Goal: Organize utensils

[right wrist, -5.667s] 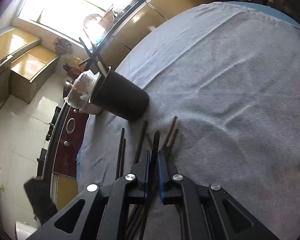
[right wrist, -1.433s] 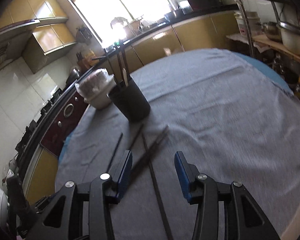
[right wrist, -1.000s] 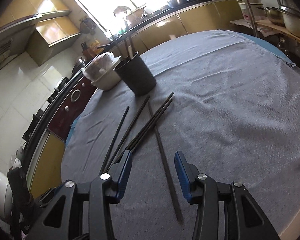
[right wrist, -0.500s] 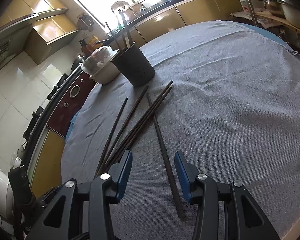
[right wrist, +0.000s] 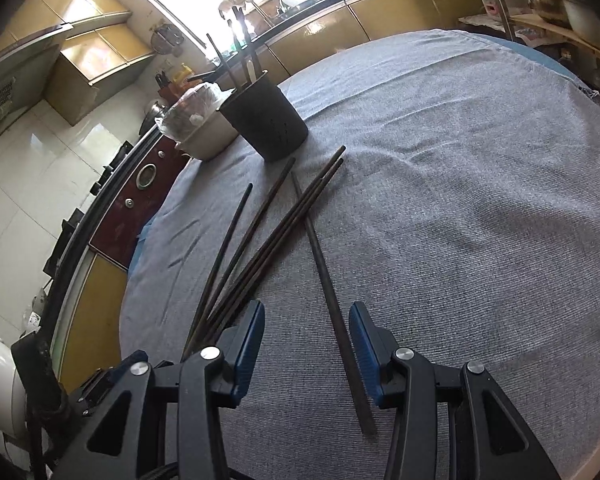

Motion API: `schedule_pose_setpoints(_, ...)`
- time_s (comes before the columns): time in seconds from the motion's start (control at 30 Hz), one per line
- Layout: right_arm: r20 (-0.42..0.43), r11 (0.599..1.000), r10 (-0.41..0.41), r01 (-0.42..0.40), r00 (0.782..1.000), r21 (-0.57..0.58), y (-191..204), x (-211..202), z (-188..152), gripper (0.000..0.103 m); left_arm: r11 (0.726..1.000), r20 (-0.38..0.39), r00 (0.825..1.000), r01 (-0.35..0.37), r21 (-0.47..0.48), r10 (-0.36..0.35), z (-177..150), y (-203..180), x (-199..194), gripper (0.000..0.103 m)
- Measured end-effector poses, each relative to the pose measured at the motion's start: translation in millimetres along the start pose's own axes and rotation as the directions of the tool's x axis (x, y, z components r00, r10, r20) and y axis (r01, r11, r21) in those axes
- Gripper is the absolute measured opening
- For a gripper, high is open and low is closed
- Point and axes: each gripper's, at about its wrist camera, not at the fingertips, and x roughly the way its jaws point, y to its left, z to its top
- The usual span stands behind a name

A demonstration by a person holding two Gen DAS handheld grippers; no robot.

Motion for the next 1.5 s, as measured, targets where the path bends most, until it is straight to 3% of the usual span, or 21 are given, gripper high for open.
schedule_pose_setpoints(0.5,-0.017,1.000,-0.002,0.002,1.000,-0.010,5.2,5.5,-0.3,0.047,1.000,-0.019,1.000,-0.019,-0.003,0.019,0.1,2.1,4.1,0.072)
schedule_pose_setpoints(0.83,-0.014,1.000,-0.003,0.003,1.000,-0.005,3.0,5.3,2.6,0.047,0.995,-0.012,0.997,0.070,-0.070,-0.071,25.9,15.3,7.6,0.072)
schedule_pose_setpoints(0.93,-0.015,1.000,-0.025,0.025,1.000,-0.003,1.8,5.8,3.9,0.047,0.995,-0.051,0.994,0.089,-0.054,-0.092,37.1,11.2,21.5,0.072)
schedule_pose_setpoints(1.03,-0.046,0.999,-0.054,0.054,0.997,0.004,-1.5,11.8,3.4,0.047,0.986,-0.111,0.982,0.144,-0.081,-0.152,38.8,7.9,37.3,0.074)
schedule_pose_setpoints(1.17,-0.053,0.999,-0.032,0.032,0.998,0.011,-2.3,12.2,3.0,0.047,0.974,-0.105,0.969,0.217,-0.064,-0.223,34.2,-7.2,34.8,0.075)
schedule_pose_setpoints(1.3,-0.085,0.995,0.075,-0.069,0.994,0.073,-7.5,16.8,1.9,0.047,0.948,-0.105,0.942,0.317,-0.037,-0.319,25.6,-23.0,28.1,0.074)
schedule_pose_setpoints(1.4,-0.062,0.969,0.168,-0.153,0.984,0.196,-26.0,13.6,5.6,0.047,0.916,-0.084,0.912,0.397,-0.062,-0.401,24.3,-21.3,22.8,0.074)
schedule_pose_setpoints(1.43,-0.053,0.963,0.175,-0.160,0.983,0.219,-29.5,12.3,7.9,0.047,0.912,-0.072,0.910,0.405,-0.062,-0.409,26.3,-21.1,20.6,0.074)
schedule_pose_setpoints(1.5,-0.029,0.954,0.169,-0.157,0.985,0.255,-37.4,10.2,17.6,0.047,0.923,-0.050,0.922,0.380,-0.058,-0.383,31.0,-17.5,19.5,0.074)
